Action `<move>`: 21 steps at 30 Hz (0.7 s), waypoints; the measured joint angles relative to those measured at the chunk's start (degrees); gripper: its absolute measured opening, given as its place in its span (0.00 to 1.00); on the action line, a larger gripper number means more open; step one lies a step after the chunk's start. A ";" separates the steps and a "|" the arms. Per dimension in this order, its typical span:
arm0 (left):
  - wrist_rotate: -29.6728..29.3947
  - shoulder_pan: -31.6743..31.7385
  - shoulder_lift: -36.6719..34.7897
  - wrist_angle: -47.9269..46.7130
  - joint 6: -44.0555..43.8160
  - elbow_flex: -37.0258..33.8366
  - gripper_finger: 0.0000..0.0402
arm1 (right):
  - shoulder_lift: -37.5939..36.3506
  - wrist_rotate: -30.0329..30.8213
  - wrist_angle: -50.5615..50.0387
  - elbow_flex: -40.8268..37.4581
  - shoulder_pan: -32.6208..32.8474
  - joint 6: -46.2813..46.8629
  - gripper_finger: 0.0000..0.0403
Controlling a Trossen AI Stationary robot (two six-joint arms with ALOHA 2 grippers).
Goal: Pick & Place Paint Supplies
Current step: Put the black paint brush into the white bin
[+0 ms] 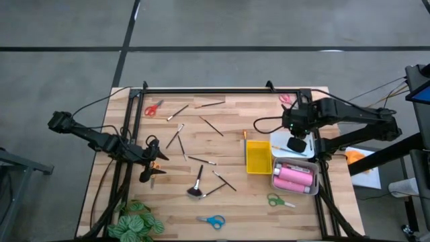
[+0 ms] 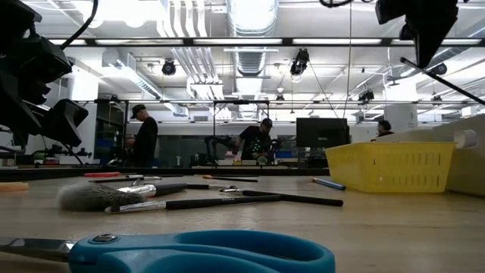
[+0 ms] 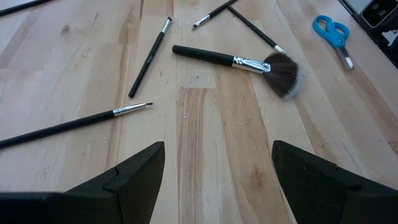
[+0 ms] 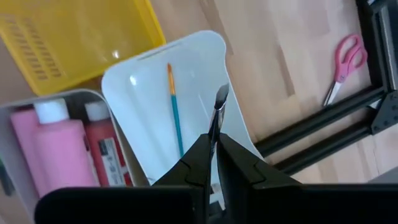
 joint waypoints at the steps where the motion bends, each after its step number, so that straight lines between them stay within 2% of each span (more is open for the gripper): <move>1: 0.00 -0.01 0.00 0.00 0.00 0.00 0.75 | 0.00 0.02 0.05 -0.55 0.00 -0.05 0.05; 6: 0.00 -0.02 0.00 0.00 0.00 0.00 0.75 | 0.00 -1.66 0.22 -2.37 0.00 -0.15 0.05; 21: 0.00 0.00 0.00 0.00 0.00 -0.02 0.75 | 0.01 -1.70 1.66 -3.84 -0.01 -1.35 0.05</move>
